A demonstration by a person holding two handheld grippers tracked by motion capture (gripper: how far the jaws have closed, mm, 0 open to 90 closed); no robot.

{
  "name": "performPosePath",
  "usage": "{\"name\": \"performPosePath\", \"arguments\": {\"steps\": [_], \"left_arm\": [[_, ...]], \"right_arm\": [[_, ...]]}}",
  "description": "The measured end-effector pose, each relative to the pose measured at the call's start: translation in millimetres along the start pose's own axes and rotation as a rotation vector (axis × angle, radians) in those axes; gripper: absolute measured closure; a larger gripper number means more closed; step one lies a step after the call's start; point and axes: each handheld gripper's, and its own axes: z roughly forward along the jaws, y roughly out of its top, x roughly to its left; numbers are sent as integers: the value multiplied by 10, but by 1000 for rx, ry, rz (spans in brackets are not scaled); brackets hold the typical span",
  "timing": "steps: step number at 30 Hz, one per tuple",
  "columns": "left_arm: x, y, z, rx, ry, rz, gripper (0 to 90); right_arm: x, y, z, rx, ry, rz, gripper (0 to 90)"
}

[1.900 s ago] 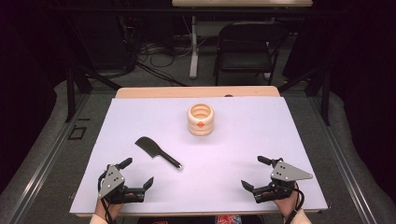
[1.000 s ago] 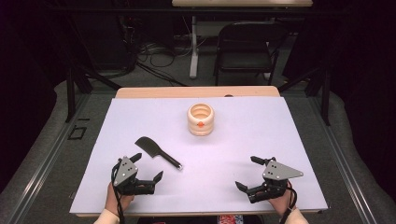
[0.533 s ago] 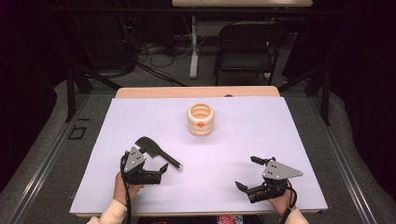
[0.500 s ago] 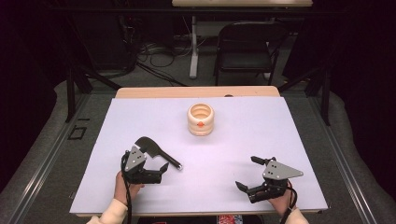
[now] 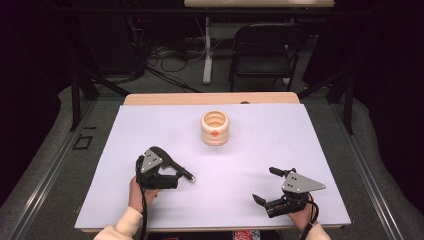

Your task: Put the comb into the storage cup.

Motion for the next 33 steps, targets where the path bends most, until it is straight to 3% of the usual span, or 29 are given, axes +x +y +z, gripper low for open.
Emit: {"name": "performPosePath", "arguments": {"steps": [9, 19, 22, 26, 30, 31, 33], "left_arm": [[-74, 79, 134, 17, -19, 16, 0], [-129, 113, 267, 70, -48, 39, 3], [-145, 123, 279, 66, -52, 43, 145], [-165, 136, 305, 77, -66, 52, 178], [-193, 135, 339, 98, -92, 60, 353], [-199, 128, 362, 114, -108, 59, 434], [-199, 122, 370, 119, -119, 57, 472]], "right_arm": [[2, 2, 13, 2, -1, -1, 0], [3, 2, 9, 6, -4, -3, 0], [3, 0, 11, 11, -4, -7, 0], [-2, -6, 9, 12, -5, -8, 0], [1, -5, 7, 13, -5, -10, 0], [4, -4, 14, 14, -2, -12, 0], [3, -3, 17, 14, -1, -14, 0]]}}
